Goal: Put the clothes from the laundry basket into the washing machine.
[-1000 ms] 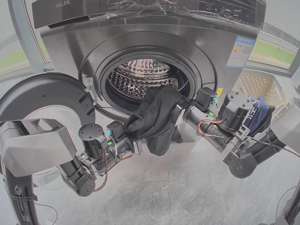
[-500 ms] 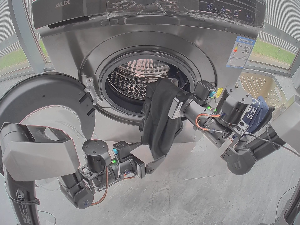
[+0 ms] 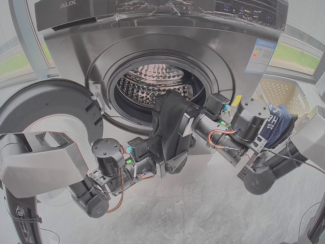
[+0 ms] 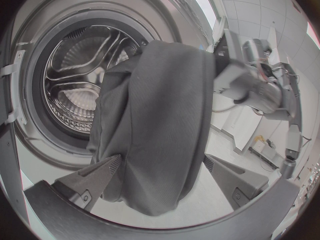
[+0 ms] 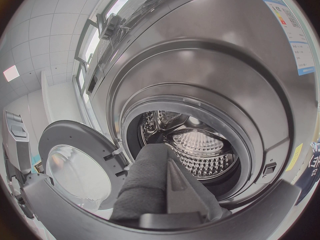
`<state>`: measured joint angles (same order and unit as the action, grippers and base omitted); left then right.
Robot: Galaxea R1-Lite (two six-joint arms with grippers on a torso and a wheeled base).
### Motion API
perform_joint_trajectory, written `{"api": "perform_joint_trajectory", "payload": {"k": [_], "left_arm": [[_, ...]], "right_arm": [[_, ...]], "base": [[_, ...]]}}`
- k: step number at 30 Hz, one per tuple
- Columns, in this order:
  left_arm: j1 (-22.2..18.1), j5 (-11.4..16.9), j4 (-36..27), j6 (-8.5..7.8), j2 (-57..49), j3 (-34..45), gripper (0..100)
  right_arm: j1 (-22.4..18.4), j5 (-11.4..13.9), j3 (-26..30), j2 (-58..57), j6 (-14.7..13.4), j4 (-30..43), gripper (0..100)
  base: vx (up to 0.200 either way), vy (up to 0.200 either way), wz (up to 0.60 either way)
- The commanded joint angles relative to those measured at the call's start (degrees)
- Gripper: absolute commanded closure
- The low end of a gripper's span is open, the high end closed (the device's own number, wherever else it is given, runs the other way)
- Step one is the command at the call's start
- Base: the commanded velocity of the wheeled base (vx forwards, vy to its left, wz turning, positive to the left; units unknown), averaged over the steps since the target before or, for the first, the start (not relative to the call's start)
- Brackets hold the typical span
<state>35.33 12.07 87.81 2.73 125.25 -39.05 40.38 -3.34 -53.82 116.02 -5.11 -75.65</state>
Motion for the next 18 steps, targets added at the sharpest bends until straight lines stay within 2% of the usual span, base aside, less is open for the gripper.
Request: {"api": "perform_joint_trajectory", "payload": {"k": [1,10,18], "left_arm": [[-1.58,-1.35,-0.8,-0.01,4.74,-6.13,0],[-7.03,-2.49,-2.47,-0.71,9.31,-14.04,0],[-6.76,-2.49,-2.38,-0.71,10.81,-14.83,0]], "right_arm": [[2.16,0.0,1.7,-0.97,0.01,-0.02,100],[5.42,-0.09,5.13,-2.38,-0.08,-0.11,100],[6.03,-0.09,5.22,-2.64,-0.17,-0.11,100]], "base": [[0.0,0.0,0.0],[0.0,0.0,0.0],[0.0,0.0,0.0]]}}
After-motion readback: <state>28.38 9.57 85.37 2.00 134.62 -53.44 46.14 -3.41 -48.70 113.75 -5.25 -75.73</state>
